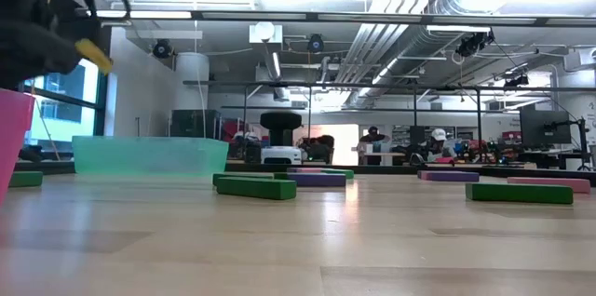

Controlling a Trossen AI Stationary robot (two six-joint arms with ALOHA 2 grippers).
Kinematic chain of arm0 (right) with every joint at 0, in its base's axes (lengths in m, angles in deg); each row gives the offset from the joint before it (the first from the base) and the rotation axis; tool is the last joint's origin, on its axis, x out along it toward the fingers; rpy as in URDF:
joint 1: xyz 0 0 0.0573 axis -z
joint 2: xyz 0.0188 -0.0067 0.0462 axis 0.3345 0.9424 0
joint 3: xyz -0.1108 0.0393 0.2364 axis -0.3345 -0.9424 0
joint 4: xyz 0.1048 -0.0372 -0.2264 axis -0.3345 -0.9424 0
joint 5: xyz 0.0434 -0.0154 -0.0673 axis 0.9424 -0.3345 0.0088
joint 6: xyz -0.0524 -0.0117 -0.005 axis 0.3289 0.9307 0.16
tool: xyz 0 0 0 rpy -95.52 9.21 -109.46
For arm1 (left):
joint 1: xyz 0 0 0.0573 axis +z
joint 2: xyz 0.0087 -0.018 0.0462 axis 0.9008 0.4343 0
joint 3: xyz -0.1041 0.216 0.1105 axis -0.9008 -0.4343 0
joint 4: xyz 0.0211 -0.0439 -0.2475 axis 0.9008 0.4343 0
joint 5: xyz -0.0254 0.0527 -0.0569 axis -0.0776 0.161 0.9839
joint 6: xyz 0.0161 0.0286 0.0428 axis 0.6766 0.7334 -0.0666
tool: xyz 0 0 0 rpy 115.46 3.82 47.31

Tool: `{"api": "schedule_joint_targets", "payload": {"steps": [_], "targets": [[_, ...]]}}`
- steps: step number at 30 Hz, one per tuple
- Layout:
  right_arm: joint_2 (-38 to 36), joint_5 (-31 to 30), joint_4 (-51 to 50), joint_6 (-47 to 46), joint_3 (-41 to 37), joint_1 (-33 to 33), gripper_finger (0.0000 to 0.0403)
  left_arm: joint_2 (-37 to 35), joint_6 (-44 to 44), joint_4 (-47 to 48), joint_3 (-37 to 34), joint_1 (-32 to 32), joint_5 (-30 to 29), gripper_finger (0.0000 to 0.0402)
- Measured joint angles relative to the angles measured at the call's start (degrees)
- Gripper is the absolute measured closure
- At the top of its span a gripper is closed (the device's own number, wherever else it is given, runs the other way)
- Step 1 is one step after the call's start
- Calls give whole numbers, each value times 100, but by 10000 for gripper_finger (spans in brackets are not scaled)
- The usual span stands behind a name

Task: Sort blocks
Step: Put the blue block into the red bin

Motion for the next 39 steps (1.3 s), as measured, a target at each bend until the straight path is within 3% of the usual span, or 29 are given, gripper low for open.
{"api": "schedule_joint_targets", "payload": {"steps": [5,12,17,24,30,34,39], "targets": [[0,2,121,23,0,-4,257,-263,-871,-43,-406,86,-69,151],[37,-82,130,74,0,-2,257,-40,-1711,-21,-394,131,-859,164],[37,-99,160,234,0,-2,257,452,-1927,-38,-455,140,-848,204],[39,-88,268,167,0,-4,257,1111,-2127,-127,-605,140,-536,296],[39,48,348,168,0,-4,257,1205,-1867,-288,-729,138,-398,359],[39,70,360,309,-2,-4,257,1118,-1334,-531,-474,136,-1056,378],[39,34,362,527,-2,-4,257,1029,12,-1193,45,156,-1911,388]]}}
